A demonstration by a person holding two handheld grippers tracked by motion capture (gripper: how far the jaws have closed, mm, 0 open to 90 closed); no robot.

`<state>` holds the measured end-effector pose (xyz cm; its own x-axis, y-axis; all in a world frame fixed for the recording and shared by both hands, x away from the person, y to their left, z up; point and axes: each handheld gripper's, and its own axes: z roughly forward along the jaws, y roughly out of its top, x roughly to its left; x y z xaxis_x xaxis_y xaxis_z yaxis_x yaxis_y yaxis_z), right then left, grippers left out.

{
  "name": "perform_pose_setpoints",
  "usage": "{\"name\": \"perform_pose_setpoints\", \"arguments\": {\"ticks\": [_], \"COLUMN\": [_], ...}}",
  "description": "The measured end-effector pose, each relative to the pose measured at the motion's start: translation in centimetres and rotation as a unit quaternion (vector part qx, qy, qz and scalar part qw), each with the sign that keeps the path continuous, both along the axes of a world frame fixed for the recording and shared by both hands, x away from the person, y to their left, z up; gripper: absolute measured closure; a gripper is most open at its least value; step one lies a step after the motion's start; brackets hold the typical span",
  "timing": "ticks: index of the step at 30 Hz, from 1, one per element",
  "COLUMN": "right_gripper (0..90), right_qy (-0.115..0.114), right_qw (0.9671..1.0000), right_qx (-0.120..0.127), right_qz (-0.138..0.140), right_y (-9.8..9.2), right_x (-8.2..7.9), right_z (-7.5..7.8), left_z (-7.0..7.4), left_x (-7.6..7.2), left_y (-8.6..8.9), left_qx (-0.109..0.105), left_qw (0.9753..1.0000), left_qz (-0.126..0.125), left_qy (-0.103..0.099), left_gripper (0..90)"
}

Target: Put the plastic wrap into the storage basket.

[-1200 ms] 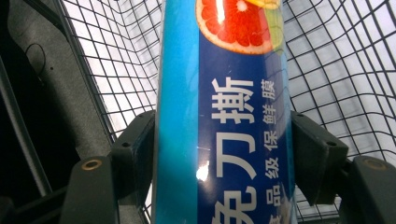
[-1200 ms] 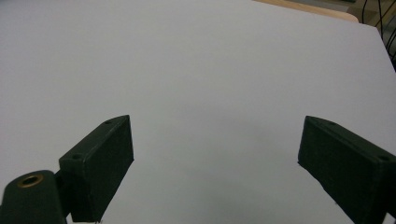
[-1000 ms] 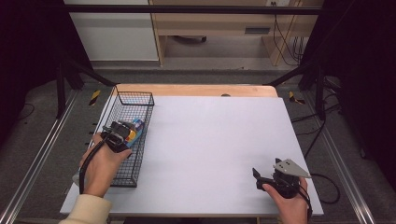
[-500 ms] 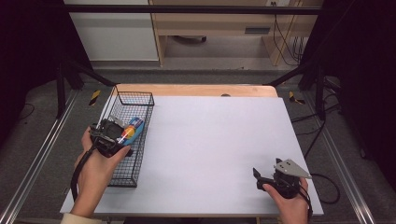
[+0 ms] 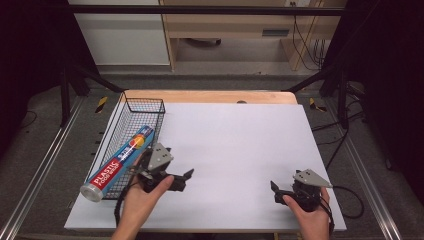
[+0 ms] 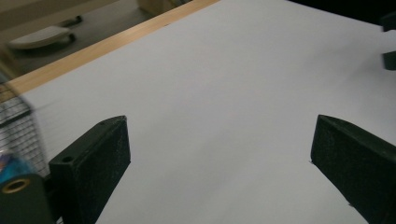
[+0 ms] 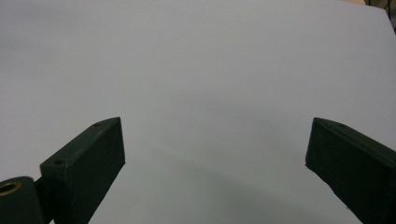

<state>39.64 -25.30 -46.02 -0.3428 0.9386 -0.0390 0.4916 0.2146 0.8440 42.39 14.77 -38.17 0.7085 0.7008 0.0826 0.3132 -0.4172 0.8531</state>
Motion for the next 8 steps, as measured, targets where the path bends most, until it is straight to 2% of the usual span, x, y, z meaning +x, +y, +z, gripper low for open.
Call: {"name": "perform_pose_setpoints", "arguments": {"ticks": [1,2,3,5,6,8], "right_gripper": [4.9,4.9,4.9,4.9,5.0,5.0], "right_qy": [0.000,0.005,0.005,0.014,0.018,0.023], "right_qw": [1.0000,1.0000,1.0000,0.9998,0.9996,0.9995], "right_qx": [0.000,0.007,0.007,0.011,0.011,0.013], "right_qz": [0.000,-0.005,-0.005,-0.014,-0.017,-0.020], "right_y": [0.0,-0.2,-0.2,-0.5,-0.6,-0.7], "right_x": [0.0,0.0,0.0,0.2,0.3,0.4], "right_z": [0.0,-0.1,-0.1,-0.4,-0.6,-0.7], "left_z": [0.0,-1.7,-1.7,-3.0,-3.9,-4.3], "left_x": [0.0,0.0,0.0,-0.2,-0.5,-0.6], "left_y": [0.0,-1.2,-1.2,-1.8,-2.1,-2.2], "left_qx": [0.000,-0.007,-0.007,-0.010,-0.013,-0.010], "left_qw": [1.0000,0.9998,0.9998,0.9993,0.9992,0.9991], "left_qz": [0.000,-0.020,-0.020,-0.035,-0.038,-0.042], "left_qy": [0.000,0.001,0.001,0.001,-0.006,-0.006], "left_gripper": [4.9,4.9,4.9,5.1,5.7,6.0]}}
